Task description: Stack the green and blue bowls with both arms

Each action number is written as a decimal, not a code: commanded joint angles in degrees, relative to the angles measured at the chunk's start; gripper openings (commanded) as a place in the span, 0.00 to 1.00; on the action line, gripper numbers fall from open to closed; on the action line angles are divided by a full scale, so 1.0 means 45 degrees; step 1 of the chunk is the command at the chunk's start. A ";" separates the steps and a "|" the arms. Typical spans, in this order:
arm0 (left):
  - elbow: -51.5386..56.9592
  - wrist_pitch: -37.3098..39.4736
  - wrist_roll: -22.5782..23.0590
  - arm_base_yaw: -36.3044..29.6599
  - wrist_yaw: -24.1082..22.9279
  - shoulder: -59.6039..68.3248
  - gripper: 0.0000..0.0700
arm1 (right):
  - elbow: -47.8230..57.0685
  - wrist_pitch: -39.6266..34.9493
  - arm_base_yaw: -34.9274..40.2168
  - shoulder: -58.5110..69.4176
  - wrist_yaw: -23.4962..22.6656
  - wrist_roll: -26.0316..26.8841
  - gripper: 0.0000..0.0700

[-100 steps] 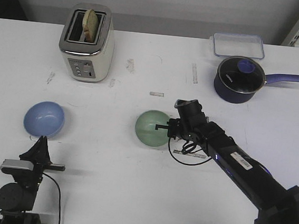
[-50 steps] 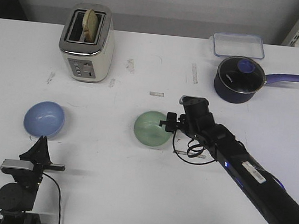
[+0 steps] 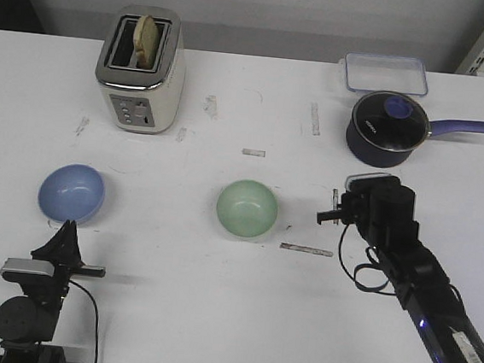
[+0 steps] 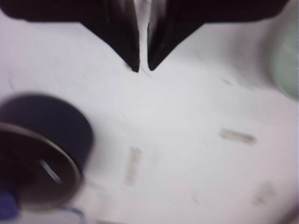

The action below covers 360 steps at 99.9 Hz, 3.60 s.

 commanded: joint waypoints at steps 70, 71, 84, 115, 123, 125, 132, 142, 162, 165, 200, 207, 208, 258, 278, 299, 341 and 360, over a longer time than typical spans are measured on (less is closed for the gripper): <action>-0.0262 0.0160 0.0015 0.0029 -0.0029 -0.0024 0.00 | -0.6465 0.2885 -0.1826 -0.8223 -0.0403 -0.0238 0.02; -0.0262 0.0160 0.0015 0.0029 -0.0029 -0.0024 0.00 | -0.6465 0.2900 -0.1826 -0.8296 -0.0393 -0.0238 0.02; -0.0262 0.0160 0.0015 0.0029 -0.0029 -0.0024 0.00 | -0.6460 0.2948 -0.1826 -0.9151 -0.0389 -0.0238 0.02; -0.0262 0.0160 0.0015 0.0029 -0.0029 -0.0024 0.00 | -0.6460 0.2953 -0.1826 -1.0642 -0.0389 -0.0243 0.02; -0.0262 0.0160 0.0015 0.0029 -0.0029 -0.0024 0.00 | -0.6460 0.2953 -0.1826 -1.0880 -0.0389 -0.0238 0.02; -0.0262 0.0160 0.0015 0.0029 -0.0029 -0.0024 0.00 | -0.6460 0.2953 -0.1826 -1.0928 -0.0389 -0.0238 0.02; -0.0262 0.0160 0.0015 0.0029 -0.0029 -0.0024 0.00 | -0.6460 0.2953 -0.1826 -1.1069 -0.0389 -0.0238 0.02; -0.0262 0.0165 0.0015 0.0029 -0.0029 -0.0024 0.00 | -0.6460 0.2953 -0.1826 -1.1142 -0.0389 -0.0238 0.02; -0.0262 0.0160 -0.0418 0.0024 -0.0015 -0.0024 0.00 | -0.6460 0.2953 -0.1826 -1.1142 -0.0389 -0.0238 0.02; -0.0262 0.0189 -0.0515 0.0024 -0.0019 -0.0024 0.00 | -0.6460 0.2953 -0.1826 -1.1142 -0.0389 -0.0238 0.02; 0.0947 0.0306 -0.0529 0.0029 -0.0039 0.0476 0.00 | -0.6460 0.2953 -0.1826 -1.1142 -0.0389 -0.0243 0.02; 0.1520 -0.0185 -0.0389 0.0024 -0.0039 0.0928 0.00 | -0.6460 0.2953 -0.1826 -1.1142 -0.0389 -0.0238 0.02; 0.1608 -0.0257 -0.0359 0.0024 -0.0039 0.1001 0.00 | -0.6460 0.2948 -0.1826 -1.1142 -0.0389 -0.0238 0.02; 0.6810 -0.4133 -0.0321 0.0024 -0.0058 0.7752 0.00 | -0.6460 0.2953 -0.1826 -1.1142 -0.0389 -0.0238 0.02; 0.9369 -0.5795 -0.0423 0.0039 -0.0015 1.0414 0.00 | -0.6460 0.2948 -0.1826 -1.1142 -0.0389 -0.0238 0.02; 1.1574 -0.8378 -0.1486 0.0588 0.0194 1.2609 0.00 | -0.6460 0.2953 -0.1826 -1.1142 -0.0389 -0.0238 0.02; 1.5130 -1.2837 -0.2273 0.3973 0.1758 1.6121 0.63 | -0.6460 0.2948 -0.1826 -1.1142 -0.0389 -0.0238 0.02; 1.5509 -1.3075 -0.2293 0.4954 0.1758 1.7398 0.84 | -0.6460 0.2953 -0.1826 -1.1142 -0.0389 -0.0238 0.02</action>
